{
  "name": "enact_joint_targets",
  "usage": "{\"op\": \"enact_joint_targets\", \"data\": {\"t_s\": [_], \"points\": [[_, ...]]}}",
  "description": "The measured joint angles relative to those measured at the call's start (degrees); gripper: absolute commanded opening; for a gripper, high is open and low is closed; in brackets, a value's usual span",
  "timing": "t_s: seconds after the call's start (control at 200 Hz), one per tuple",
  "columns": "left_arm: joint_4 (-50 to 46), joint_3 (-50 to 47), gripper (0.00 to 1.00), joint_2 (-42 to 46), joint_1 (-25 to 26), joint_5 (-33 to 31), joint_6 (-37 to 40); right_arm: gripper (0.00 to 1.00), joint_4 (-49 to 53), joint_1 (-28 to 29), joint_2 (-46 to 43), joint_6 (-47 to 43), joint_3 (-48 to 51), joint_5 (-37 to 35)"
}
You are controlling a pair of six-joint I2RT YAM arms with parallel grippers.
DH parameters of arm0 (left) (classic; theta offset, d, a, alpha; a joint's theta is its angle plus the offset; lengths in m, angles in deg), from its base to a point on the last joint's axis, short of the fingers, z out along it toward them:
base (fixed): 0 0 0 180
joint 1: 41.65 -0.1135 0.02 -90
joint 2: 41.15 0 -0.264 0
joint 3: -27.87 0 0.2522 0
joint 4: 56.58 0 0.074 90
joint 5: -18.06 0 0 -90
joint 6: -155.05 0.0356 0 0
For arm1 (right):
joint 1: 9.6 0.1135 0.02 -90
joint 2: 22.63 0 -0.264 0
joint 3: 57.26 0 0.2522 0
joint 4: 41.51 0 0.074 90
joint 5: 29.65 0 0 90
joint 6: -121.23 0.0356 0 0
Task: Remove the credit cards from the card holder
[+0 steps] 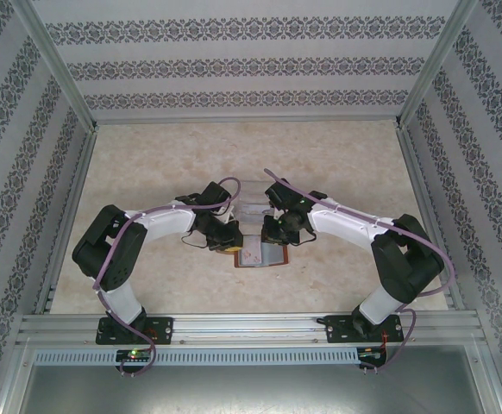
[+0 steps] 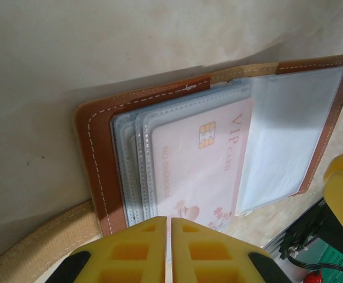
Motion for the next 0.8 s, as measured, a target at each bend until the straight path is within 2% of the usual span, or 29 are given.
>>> {"op": "enact_joint_targets", "data": {"t_s": [0.799], "points": [[1.7,0.02,0.1,-2.69,0.7,0.85,-0.7,0.21,-5.4,0.04,5.25,1.14,0.31,5.86]]}}
